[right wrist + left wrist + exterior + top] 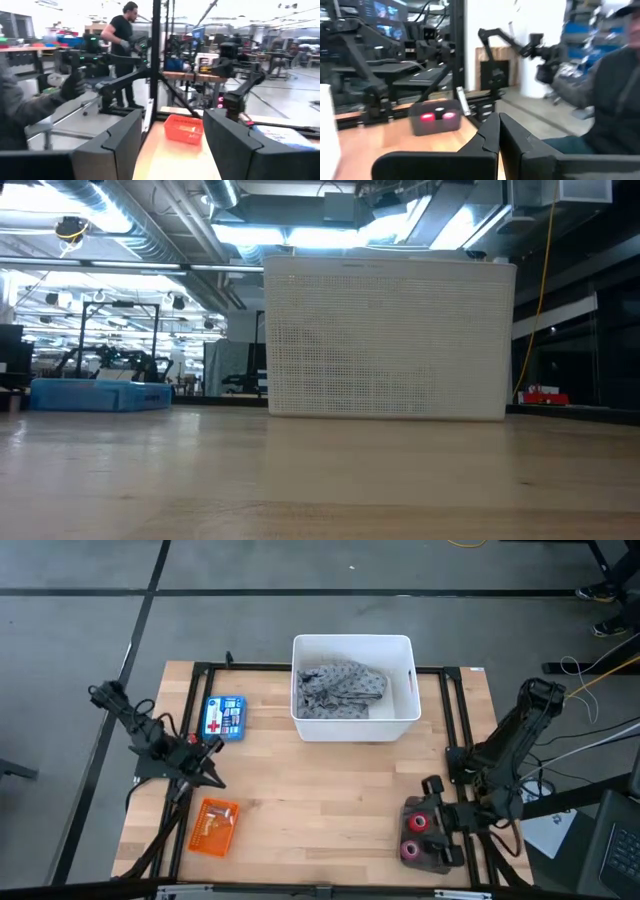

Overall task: Pick & Place Medicine items
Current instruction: Return to Home Position

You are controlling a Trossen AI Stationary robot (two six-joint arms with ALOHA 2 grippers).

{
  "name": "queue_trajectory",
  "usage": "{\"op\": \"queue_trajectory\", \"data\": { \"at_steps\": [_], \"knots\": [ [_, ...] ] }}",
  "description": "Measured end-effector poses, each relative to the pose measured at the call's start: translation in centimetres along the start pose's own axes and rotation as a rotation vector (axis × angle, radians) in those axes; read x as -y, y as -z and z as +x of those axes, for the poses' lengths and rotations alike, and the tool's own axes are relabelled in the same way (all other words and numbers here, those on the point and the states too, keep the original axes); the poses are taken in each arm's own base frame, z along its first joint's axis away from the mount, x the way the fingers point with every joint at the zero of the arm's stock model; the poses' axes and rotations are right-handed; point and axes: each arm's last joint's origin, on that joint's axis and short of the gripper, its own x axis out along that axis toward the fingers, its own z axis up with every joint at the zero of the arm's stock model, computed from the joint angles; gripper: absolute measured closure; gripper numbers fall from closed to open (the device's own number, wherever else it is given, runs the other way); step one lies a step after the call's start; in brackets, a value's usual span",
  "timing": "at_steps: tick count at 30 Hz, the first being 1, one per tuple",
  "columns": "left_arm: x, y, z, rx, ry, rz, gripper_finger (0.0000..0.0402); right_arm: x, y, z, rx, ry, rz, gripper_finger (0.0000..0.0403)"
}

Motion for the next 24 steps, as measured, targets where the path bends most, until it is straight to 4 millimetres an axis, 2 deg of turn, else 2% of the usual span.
{"op": "queue_trajectory", "data": {
  "at_steps": [6,12,24],
  "knots": [
    [0.3,3.2,-0.7,0.048,0.151,0.012,0.0400,0.2,1.4,-0.8,-0.007,-0.005,0.014,0.0191],
    [0.2,6.0,-1.5,0.040,0.155,0.018,0.0396,0.8,3.0,-2.6,0.014,-0.069,0.046,0.0191],
    [-0.1,7.4,-1.6,-0.034,0.110,0.030,0.0399,4.9,8.1,-6.8,0.159,-0.186,0.107,0.0191]
  ]
}}
